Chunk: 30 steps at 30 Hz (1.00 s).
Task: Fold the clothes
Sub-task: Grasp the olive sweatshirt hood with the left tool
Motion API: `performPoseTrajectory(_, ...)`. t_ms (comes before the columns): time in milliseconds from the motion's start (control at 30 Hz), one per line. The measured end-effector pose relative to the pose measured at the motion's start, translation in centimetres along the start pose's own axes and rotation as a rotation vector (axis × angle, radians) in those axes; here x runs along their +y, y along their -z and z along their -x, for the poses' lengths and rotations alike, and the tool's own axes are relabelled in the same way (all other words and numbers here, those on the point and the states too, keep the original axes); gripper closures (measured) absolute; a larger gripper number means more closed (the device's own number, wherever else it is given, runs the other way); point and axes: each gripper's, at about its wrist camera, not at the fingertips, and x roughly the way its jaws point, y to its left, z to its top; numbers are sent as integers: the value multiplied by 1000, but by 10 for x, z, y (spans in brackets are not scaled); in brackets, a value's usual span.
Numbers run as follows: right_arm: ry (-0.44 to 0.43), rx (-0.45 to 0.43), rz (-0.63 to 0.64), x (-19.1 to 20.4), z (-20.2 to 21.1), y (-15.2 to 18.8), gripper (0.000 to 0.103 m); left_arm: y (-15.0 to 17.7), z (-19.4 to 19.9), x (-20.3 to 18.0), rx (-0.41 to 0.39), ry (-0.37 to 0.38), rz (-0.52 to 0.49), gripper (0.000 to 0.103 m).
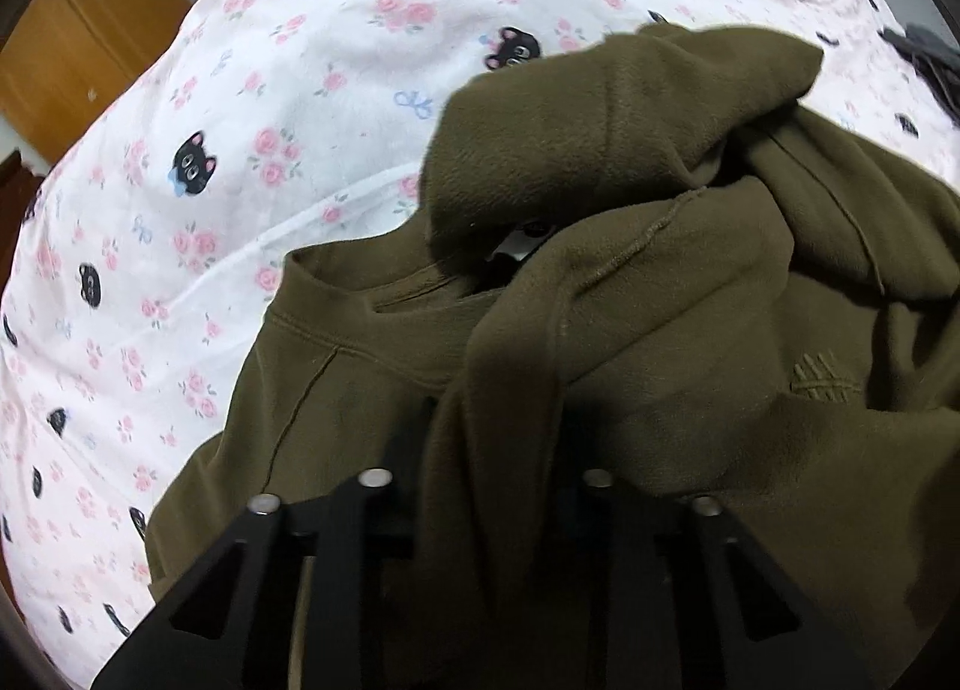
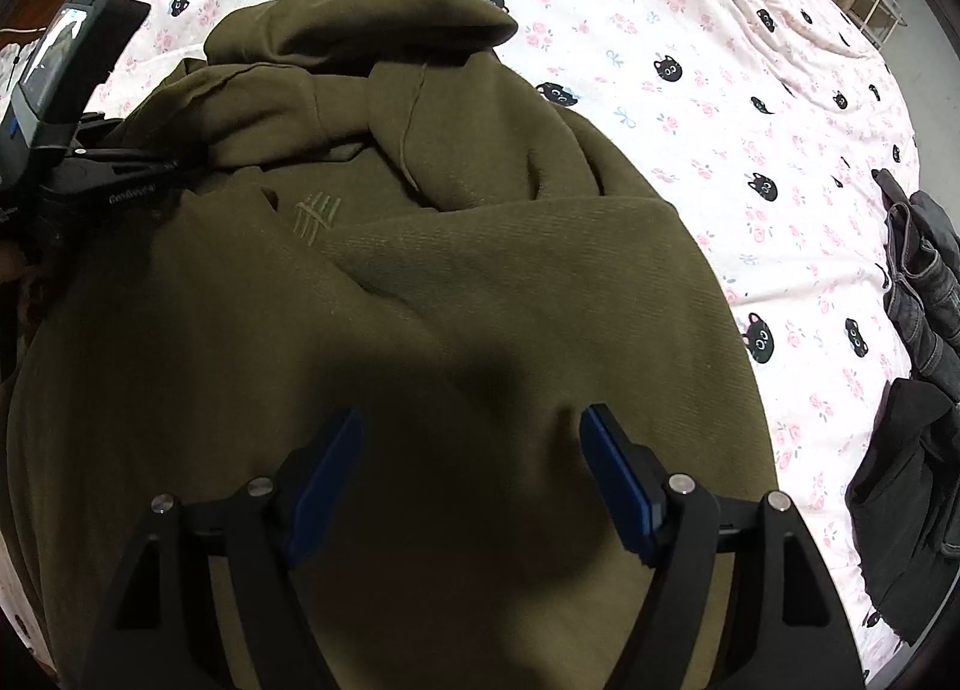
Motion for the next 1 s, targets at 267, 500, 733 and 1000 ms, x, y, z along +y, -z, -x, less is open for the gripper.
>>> performPoseTrajectory(267, 27, 36, 20, 0, -9, 5, 26, 18, 65, 43, -102, -31, 156, 90)
performPoseTrajectory(500, 87, 16, 72, 1, -5, -1, 26, 72, 131, 152, -180, -159, 469, 91)
performPoseTrajectory(733, 125, -42, 176, 22, 6, -17, 26, 174, 163, 279, -209, -298, 867, 91)
performPoseTrajectory(1000, 127, -7, 235, 51, 4, -13, 26, 264, 190, 347, -134, -510, 989, 91)
